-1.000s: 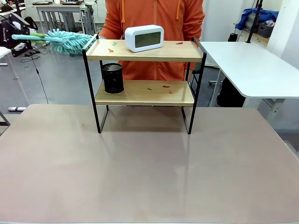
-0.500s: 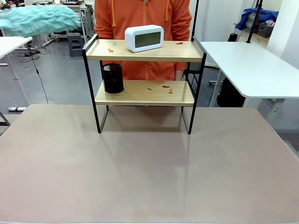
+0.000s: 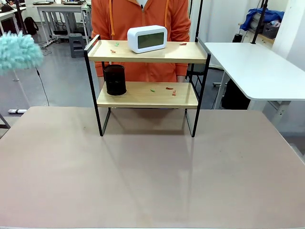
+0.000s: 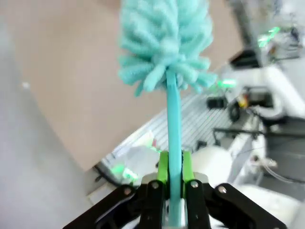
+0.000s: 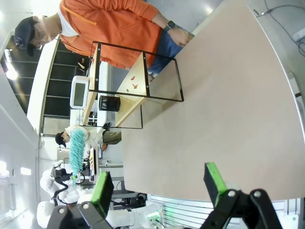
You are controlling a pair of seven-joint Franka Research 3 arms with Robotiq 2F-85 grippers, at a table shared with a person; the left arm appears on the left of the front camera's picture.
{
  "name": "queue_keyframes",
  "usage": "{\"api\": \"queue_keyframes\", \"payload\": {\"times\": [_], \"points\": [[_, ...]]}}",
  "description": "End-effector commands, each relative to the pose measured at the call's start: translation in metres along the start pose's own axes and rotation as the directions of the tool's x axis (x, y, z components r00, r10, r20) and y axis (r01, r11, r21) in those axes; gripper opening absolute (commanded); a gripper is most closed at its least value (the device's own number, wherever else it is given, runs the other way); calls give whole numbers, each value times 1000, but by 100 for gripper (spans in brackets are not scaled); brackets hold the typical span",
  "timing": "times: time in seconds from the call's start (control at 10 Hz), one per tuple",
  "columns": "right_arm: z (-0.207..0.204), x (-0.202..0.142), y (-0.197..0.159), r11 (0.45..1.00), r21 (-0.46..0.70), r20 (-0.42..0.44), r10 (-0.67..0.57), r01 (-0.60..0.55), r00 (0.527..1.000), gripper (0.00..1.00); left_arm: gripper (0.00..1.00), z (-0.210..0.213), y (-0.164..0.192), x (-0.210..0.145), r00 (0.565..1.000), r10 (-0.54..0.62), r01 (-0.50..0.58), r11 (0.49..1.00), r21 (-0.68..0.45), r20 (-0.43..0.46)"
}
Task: Clean the shelf.
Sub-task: Pick up the Duster from the human, then clean the specific tier of the Shelf with the Duster once objects are removed.
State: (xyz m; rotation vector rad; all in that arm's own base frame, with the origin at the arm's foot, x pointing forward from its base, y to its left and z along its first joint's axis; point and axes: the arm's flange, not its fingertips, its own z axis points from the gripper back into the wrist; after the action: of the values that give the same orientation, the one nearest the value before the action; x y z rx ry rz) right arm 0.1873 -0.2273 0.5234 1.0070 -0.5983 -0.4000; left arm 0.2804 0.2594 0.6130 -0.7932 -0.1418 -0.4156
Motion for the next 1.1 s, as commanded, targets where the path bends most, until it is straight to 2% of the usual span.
{"api": "queue_keyframes", "payload": {"times": [0.0,0.1,1.0], "points": [[0,2,2,999,24,11,25,-26,1000,100,0,-19,11,-8,993,-46,40,998,-50,-110],[0,2,2,999,24,11,25,-26,1000,100,0,0,0,0,1000,0,0,1000,0,0],[0,2,2,999,24,11,25,-26,1000,100,0,0,0,0,1000,0,0,1000,0,0]]}}
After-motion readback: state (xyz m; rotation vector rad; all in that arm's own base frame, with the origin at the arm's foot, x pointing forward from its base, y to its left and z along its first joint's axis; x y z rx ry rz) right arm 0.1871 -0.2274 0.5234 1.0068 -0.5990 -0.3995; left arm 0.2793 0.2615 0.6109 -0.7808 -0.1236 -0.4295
